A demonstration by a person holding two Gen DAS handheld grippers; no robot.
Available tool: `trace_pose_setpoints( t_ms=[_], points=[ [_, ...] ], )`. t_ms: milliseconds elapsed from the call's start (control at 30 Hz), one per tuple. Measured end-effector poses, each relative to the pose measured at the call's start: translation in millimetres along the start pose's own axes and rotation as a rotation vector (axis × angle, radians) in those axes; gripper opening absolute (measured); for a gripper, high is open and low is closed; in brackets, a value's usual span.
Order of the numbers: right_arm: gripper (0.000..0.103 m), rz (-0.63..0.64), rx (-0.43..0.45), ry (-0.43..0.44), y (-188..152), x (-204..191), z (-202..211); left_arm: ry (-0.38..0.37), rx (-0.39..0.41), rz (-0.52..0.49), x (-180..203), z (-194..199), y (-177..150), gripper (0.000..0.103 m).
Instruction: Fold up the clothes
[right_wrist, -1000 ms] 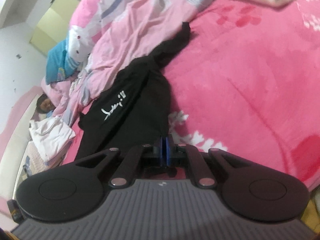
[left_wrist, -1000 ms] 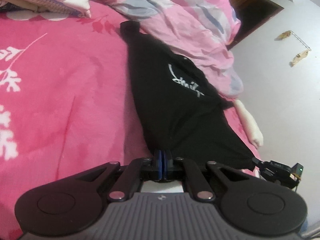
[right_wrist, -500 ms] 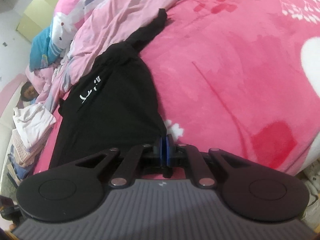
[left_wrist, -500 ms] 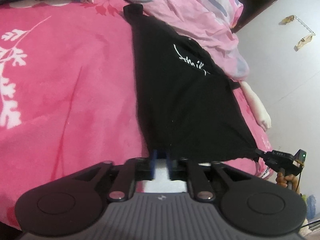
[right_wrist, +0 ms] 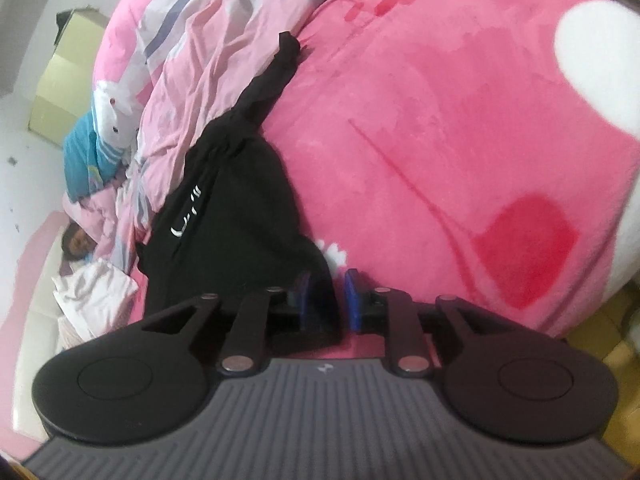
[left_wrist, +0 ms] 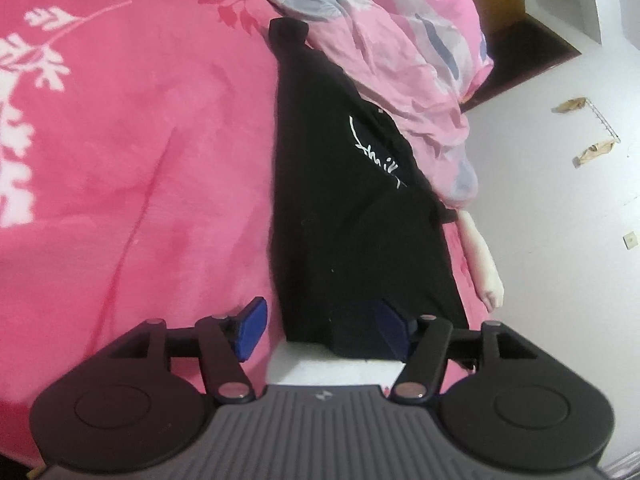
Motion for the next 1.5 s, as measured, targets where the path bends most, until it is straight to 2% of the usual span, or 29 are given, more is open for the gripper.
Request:
trace_pose_setpoints(
  t_ms=[67,133,200,267,367,400,467,667,800,900,1067,1133,1167,1233,1300,1333,1400,1500],
  points=[
    [0.019,-0.013,-0.003,0.007,2.9,1.0,-5.3,0.012,-0.022,-0.024,3.2,-10.9,-2.8,0.059],
    [0.019,-0.011,-0.017,0.009,2.7,1.1,-9.9,0.037,-0.044,-0.065,8.4,-21.5,-6.9,0.044],
    [0.019,0.006,-0.036,0.015,0.1,-0.9,-13.1,0.093,-0.061,-0.136,16.4,-30.8,-12.1,0.024],
    [0.019,0.035,-0.059,0.028,-5.3,-4.7,-14.6,0.126,-0.059,-0.169,20.7,-34.9,-13.6,0.013],
    [0.019,0.072,-0.079,0.044,-13.0,-9.9,-15.7,0.124,-0.05,-0.154,23.2,-35.8,-12.2,0.008],
    [0.013,0.093,-0.08,0.038,-15.4,-12.9,-15.8,0.124,-0.044,-0.158,25.4,-34.8,-12.1,0.007],
    [0.003,0.136,-0.077,0.021,-19.9,-20.0,-14.6,0.117,-0.034,-0.162,30.1,-31.4,-11.7,0.006],
    [0.002,0.187,0.001,0.06,-13.7,-40.8,25.1,0.027,-0.034,-0.136,46.8,10.3,-9.3,0.006],
    [0.002,0.214,0.013,0.063,-7.0,-46.4,50.1,0.011,-0.064,-0.115,46.8,30.5,-13.0,0.006],
    [0.002,0.214,-0.013,0.024,-8.0,-35.8,51.9,0.048,-0.091,-0.136,39.7,28.1,-20.1,0.006],
    [0.002,0.255,-0.084,-0.117,-20.1,-12.5,20.4,0.151,-0.155,-0.223,27.9,-3.4,-38.1,0.006],
    [0.002,0.255,-0.087,-0.132,-20.7,-10.0,17.0,0.17,-0.168,-0.247,24.8,-10.8,-43.1,0.007],
    [0.003,0.25,-0.082,-0.137,-20.1,-10.5,18.5,0.167,-0.167,-0.247,23.5,-11.3,-43.7,0.01],
    [0.007,0.302,-0.043,-0.209,-19.5,-18.9,28.3,0.15,-0.151,-0.233,21.2,-4.8,-41.3,0.018],
    [0.01,0.407,0.013,-0.328,-21.0,-32.4,41.7,0.16,-0.114,-0.243,20.2,7.0,-38.9,0.035],
    [0.01,0.444,0.04,-0.348,-23.1,-40.3,48.1,0.173,-0.087,-0.256,20.7,13.8,-37.0,0.038],
    [0.01,0.504,0.075,-0.282,-31.8,-63.1,57.7,0.195,-0.028,-0.29,24.2,26.4,-32.2,0.04],
    [0.01,0.627,0.036,-0.104,-68.0,-108.4,41.3,0.195,0.049,-0.347,34.6,39.4,-25.1,0.04]
  ],
)
Point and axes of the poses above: each gripper's, at about its wrist camera, not at the fingertips, and z roughly against the way its jaws point, x to its right, y to its top, the point moved 4 cm from there along -z, roughly the way its jaws point, and after that the axes turned 2 degrees about z, right-handed, at the moved point
